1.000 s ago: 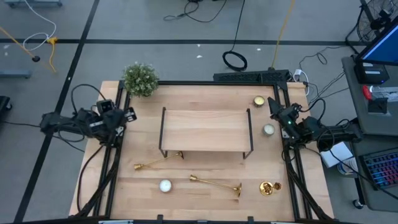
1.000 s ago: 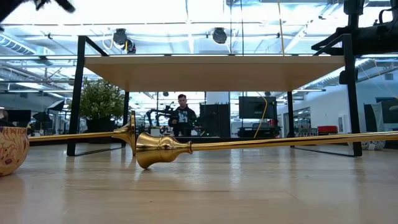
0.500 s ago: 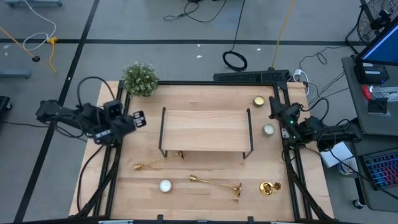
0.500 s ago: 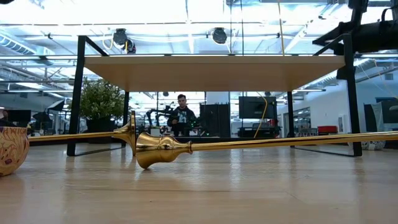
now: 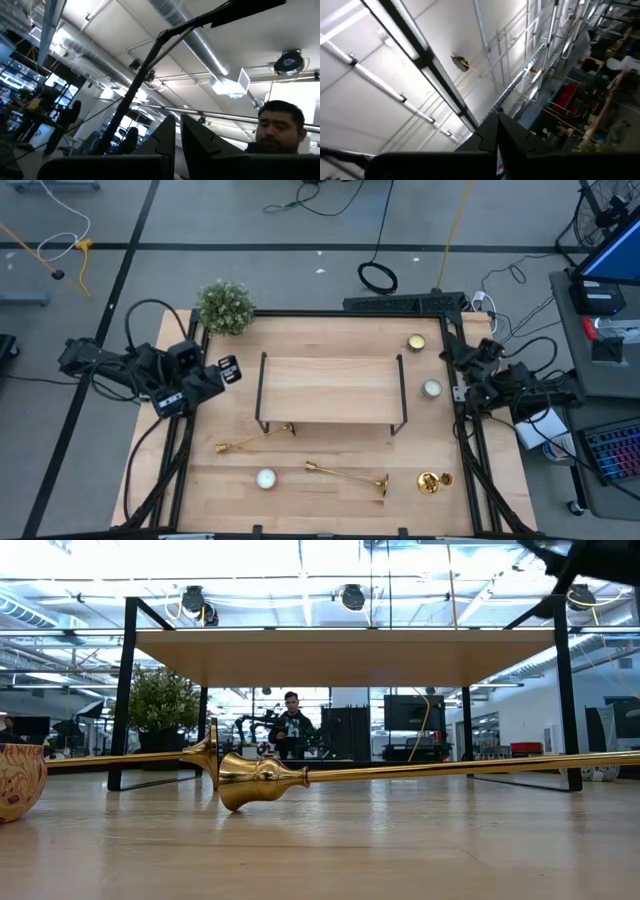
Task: Pick & Place candle stick holders
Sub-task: Put the black scented candle on the shelf
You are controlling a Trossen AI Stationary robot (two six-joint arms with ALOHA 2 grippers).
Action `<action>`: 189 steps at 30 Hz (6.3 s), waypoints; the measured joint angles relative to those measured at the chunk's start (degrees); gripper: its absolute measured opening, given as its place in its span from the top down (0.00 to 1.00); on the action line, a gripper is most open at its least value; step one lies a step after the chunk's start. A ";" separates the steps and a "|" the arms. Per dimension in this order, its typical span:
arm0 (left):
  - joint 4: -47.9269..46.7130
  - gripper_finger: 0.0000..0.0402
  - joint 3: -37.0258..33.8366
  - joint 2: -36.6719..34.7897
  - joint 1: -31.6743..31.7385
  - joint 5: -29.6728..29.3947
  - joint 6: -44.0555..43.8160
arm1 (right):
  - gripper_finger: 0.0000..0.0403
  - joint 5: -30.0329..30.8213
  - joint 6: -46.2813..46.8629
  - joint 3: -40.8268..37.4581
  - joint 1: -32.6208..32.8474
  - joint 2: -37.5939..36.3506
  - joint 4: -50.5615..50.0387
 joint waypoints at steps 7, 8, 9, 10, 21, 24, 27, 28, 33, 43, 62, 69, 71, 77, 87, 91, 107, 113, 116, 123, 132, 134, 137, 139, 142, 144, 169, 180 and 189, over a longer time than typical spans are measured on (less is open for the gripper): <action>-0.17 0.92 0.13 0.03 0.01 -4.18 1.30 | 0.99 -5.47 -1.82 6.05 0.00 8.37 -0.17; -0.24 0.92 0.13 0.03 0.01 -4.44 1.52 | 0.99 -6.44 -2.25 7.05 0.00 9.79 -0.29; -0.28 0.92 0.13 0.03 0.01 -4.49 1.79 | 0.99 -7.45 -2.76 8.12 0.00 11.23 -0.37; -0.30 0.92 0.13 0.03 0.10 -4.50 2.14 | 0.99 -8.67 -3.23 9.24 0.00 12.66 -0.31; -2.05 0.92 0.13 0.03 1.15 -4.47 2.76 | 0.99 -18.90 -9.71 21.19 0.00 25.14 -4.31; -3.26 0.92 0.13 0.01 1.15 -4.48 2.21 | 0.99 -18.90 -11.26 24.35 0.00 26.14 -12.15; -4.84 0.92 0.13 0.03 1.15 -4.46 1.30 | 0.99 -18.74 -12.36 27.76 0.00 26.65 -21.67; -5.21 0.92 0.13 0.03 1.15 -4.48 1.07 | 0.98 -18.42 -12.79 29.01 0.00 26.75 -24.73; -6.72 0.92 0.13 0.03 1.15 -4.48 0.88 | 0.88 -14.03 -13.93 34.73 -0.02 26.74 -37.61; -6.85 0.92 0.13 0.03 1.15 -4.48 0.50 | 0.53 8.69 -15.33 45.75 -0.03 27.36 -63.48; -7.03 0.92 0.13 5.67 1.15 -10.34 -4.26 | 0.33 -14.63 4.52 61.10 -25.72 45.47 -103.33; -6.98 0.92 0.13 5.98 1.74 -12.48 -4.23 | 0.33 -15.67 2.88 61.11 -27.34 48.97 -104.01; -7.01 0.92 0.13 5.98 1.71 -11.67 -4.13 | 0.33 -15.16 3.82 61.11 -28.43 49.92 -105.47; -8.64 0.92 0.13 5.98 1.69 -11.06 -4.04 | 0.33 -16.00 8.76 61.11 -34.81 55.71 -114.27; -10.85 0.92 0.11 5.98 1.74 -11.10 -4.44 | 0.29 -19.13 7.04 61.09 -41.48 66.26 -115.77; -10.99 0.92 0.11 5.97 1.54 -11.04 -4.72 | 0.26 -20.98 4.74 61.09 -43.48 68.77 -114.97; -13.08 0.92 0.11 5.98 0.45 -11.00 -4.33 | 0.24 -22.04 -3.17 60.06 -51.99 71.49 -112.55; -13.35 0.92 0.11 5.98 0.45 -10.98 -4.66 | 0.24 -24.59 -4.89 57.52 -52.55 71.53 -112.05; -13.94 0.92 0.11 5.98 0.45 -10.97 -4.74 | 0.24 -28.54 -7.43 56.37 -52.14 71.53 -111.40; -14.57 0.92 0.11 5.98 0.45 -10.95 -5.35 | 0.24 -29.28 -9.85 50.85 -50.76 71.48 -100.74; -14.79 0.92 0.11 5.98 0.42 -10.93 -6.69 | 0.24 -33.23 -10.39 39.38 -49.90 71.53 -70.85; -14.79 0.92 0.11 5.98 0.42 -10.91 -6.88 | 0.25 -38.32 -0.74 37.76 -49.88 71.46 -65.83; -14.80 0.92 0.11 5.98 0.27 -10.84 -7.68 | 0.25 -43.03 9.66 37.30 -49.79 71.33 -64.36; -15.24 0.92 0.11 5.96 -0.22 -10.89 -7.70 | 0.25 -44.34 14.00 37.30 -49.64 70.42 -64.86; -16.03 0.92 0.11 5.98 -1.03 -10.90 -7.47 | 0.25 -44.12 18.09 37.30 -49.51 68.18 -64.69; -16.53 0.92 0.11 5.96 -1.35 -11.16 -7.45 | 0.25 -44.18 18.90 37.30 -49.51 66.31 -64.50; -16.82 0.92 0.08 5.98 -2.13 -11.46 -6.60 | 0.25 -55.25 18.11 37.30 -49.92 61.67 -23.14; -16.86 0.92 0.08 5.98 -2.50 -11.45 -5.75 | 0.25 -52.55 12.29 38.70 -50.73 60.12 -45.93; -17.37 0.92 0.08 5.98 -2.48 -11.45 -5.31 | 0.25 -35.08 -3.56 52.57 -50.60 60.05 -92.30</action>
